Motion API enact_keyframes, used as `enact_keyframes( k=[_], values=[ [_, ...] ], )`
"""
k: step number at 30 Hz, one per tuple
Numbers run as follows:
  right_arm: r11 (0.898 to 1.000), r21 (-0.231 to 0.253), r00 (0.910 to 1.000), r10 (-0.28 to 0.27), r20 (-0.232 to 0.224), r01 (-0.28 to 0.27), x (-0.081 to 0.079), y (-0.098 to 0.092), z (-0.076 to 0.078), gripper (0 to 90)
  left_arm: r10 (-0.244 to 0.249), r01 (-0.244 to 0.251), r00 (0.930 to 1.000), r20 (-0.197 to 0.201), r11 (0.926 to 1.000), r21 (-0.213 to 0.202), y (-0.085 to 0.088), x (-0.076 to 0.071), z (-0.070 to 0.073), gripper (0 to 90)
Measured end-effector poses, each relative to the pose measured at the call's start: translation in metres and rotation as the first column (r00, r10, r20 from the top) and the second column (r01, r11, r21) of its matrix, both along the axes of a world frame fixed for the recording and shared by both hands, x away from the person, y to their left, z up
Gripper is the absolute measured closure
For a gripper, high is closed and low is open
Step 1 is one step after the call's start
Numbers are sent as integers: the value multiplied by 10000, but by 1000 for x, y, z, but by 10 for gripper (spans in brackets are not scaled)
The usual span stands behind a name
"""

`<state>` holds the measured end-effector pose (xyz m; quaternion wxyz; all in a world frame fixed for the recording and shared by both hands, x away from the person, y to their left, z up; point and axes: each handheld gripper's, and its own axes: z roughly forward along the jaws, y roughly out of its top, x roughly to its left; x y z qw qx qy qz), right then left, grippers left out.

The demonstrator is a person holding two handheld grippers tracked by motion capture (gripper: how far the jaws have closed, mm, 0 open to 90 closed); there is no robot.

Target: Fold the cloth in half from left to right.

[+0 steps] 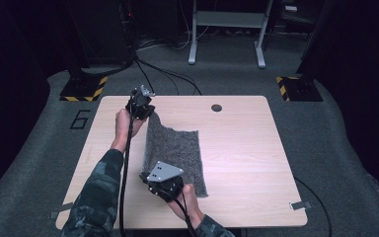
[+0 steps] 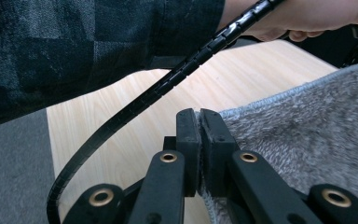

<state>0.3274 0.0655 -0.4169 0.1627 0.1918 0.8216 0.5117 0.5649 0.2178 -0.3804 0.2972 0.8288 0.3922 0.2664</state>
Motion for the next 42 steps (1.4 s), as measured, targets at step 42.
enact_keyframes(
  k=[42],
  values=[
    [9730,-662,9632,-2283,-1418,2209,3,-111,-67,868,-1059,1140,9878,-1139,9912,667,-121,31,-59,873]
  ],
)
